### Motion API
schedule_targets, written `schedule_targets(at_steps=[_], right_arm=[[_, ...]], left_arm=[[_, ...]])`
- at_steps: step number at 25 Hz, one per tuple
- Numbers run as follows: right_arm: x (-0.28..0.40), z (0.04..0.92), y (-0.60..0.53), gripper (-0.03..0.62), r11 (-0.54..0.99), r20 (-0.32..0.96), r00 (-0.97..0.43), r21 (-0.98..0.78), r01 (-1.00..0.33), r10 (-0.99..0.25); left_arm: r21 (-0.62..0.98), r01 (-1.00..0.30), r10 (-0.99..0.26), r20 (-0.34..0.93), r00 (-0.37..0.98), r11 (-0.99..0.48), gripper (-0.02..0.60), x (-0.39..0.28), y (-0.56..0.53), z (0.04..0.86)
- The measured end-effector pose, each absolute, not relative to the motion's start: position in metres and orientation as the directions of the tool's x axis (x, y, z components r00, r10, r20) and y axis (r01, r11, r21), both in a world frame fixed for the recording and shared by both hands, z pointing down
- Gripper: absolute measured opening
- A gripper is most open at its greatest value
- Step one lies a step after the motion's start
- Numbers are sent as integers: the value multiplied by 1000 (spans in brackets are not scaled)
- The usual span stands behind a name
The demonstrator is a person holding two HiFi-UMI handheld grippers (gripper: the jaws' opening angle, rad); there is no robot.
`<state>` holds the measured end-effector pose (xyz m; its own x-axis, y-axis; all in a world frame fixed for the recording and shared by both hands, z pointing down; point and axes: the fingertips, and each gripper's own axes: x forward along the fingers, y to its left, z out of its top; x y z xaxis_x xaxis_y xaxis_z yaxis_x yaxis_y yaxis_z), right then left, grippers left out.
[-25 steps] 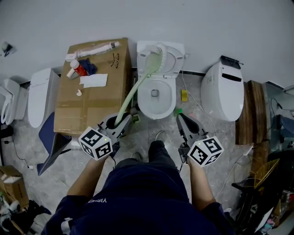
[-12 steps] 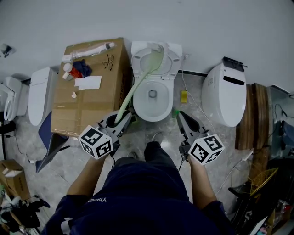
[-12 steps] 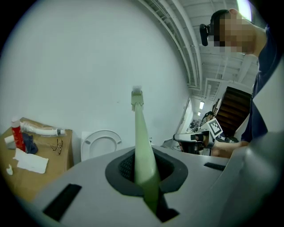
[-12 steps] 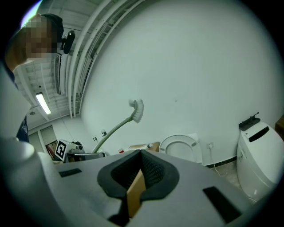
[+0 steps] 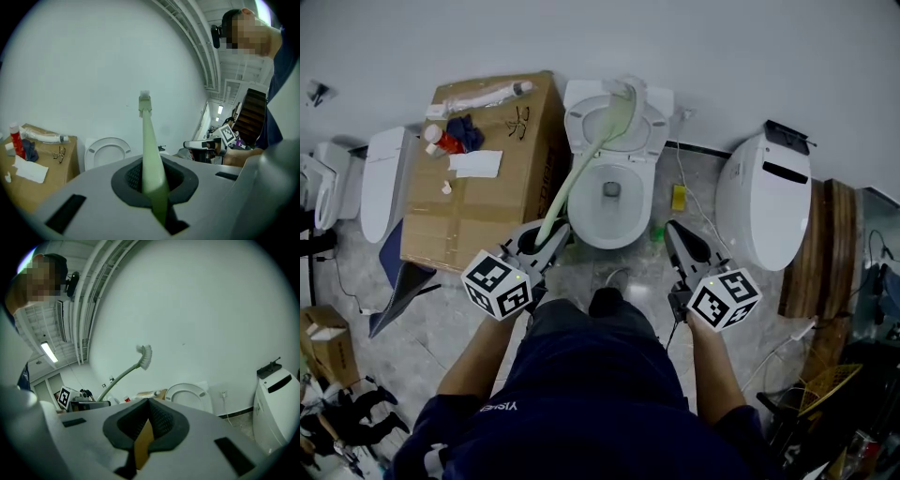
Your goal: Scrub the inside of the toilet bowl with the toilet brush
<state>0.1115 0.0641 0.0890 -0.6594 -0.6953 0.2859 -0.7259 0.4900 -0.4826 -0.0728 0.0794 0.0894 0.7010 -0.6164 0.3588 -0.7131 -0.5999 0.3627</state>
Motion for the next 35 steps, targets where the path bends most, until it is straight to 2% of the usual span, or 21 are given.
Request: schedule_targets(at_steps=[16, 35], right_arm=[[130, 152, 14, 5, 434, 357, -650, -522, -734, -671], [107, 296, -47, 5, 232, 498, -546, -559, -796, -674]], left_arm=[[371, -751, -580, 480, 658, -546, 34, -67, 37, 155], [413, -709, -333, 673, 660, -572, 34, -102, -6, 325]])
